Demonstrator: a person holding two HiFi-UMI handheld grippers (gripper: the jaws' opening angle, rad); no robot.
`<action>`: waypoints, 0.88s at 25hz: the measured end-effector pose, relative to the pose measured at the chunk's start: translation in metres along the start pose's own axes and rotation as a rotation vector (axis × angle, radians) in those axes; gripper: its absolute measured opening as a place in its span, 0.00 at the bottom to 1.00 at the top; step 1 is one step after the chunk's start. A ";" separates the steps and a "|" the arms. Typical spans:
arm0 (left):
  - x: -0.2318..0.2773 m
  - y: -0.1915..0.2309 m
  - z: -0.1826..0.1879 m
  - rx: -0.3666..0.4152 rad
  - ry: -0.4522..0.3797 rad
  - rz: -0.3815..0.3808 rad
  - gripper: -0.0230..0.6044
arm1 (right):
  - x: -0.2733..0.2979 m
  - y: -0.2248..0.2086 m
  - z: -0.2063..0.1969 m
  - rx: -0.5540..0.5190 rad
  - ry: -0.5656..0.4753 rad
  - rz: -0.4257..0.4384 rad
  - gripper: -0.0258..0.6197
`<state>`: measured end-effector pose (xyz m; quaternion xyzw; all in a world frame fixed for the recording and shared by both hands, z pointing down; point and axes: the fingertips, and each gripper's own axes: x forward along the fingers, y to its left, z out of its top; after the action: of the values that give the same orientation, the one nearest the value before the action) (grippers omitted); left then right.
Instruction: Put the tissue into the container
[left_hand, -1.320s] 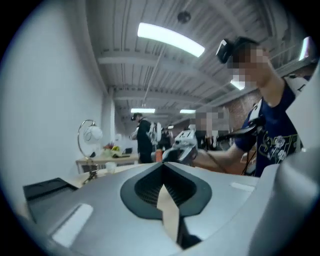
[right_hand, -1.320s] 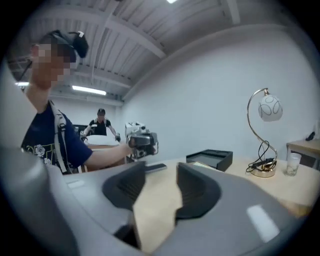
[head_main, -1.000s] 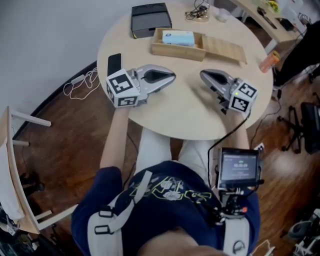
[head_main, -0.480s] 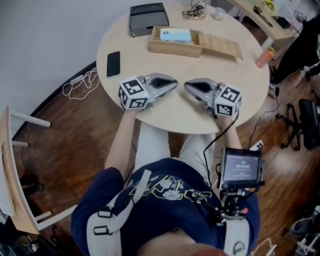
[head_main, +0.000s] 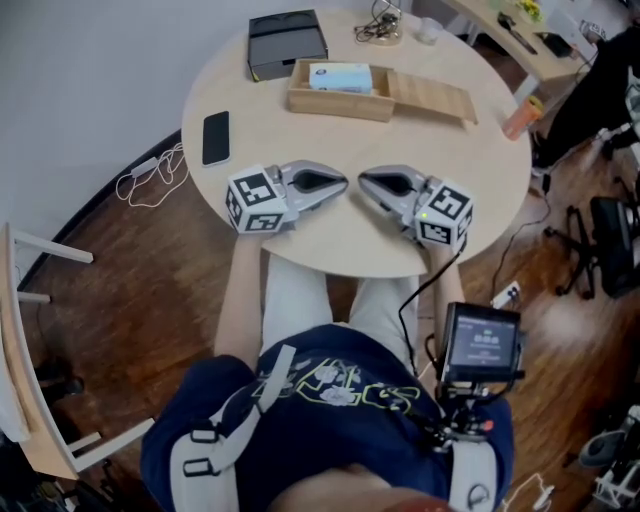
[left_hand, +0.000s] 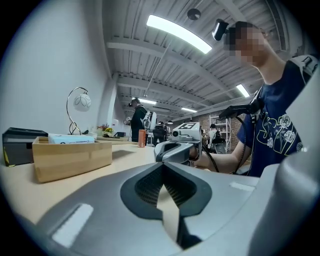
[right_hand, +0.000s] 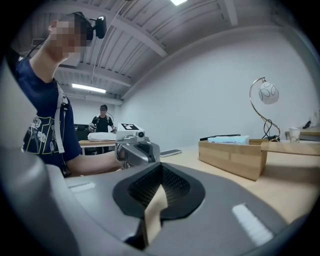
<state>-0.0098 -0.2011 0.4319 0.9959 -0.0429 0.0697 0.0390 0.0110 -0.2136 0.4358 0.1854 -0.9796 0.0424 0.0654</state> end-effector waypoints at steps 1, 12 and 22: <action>0.000 0.000 0.001 0.002 0.000 0.000 0.04 | 0.000 0.000 0.000 0.001 -0.001 0.001 0.04; 0.001 0.000 0.001 0.000 -0.005 -0.002 0.04 | -0.003 0.000 -0.002 -0.013 0.017 -0.006 0.04; -0.018 0.006 -0.010 -0.006 0.022 0.018 0.04 | 0.021 0.009 0.009 0.009 0.013 0.005 0.04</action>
<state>-0.0300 -0.2050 0.4397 0.9945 -0.0517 0.0807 0.0417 -0.0128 -0.2134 0.4295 0.1829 -0.9794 0.0484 0.0707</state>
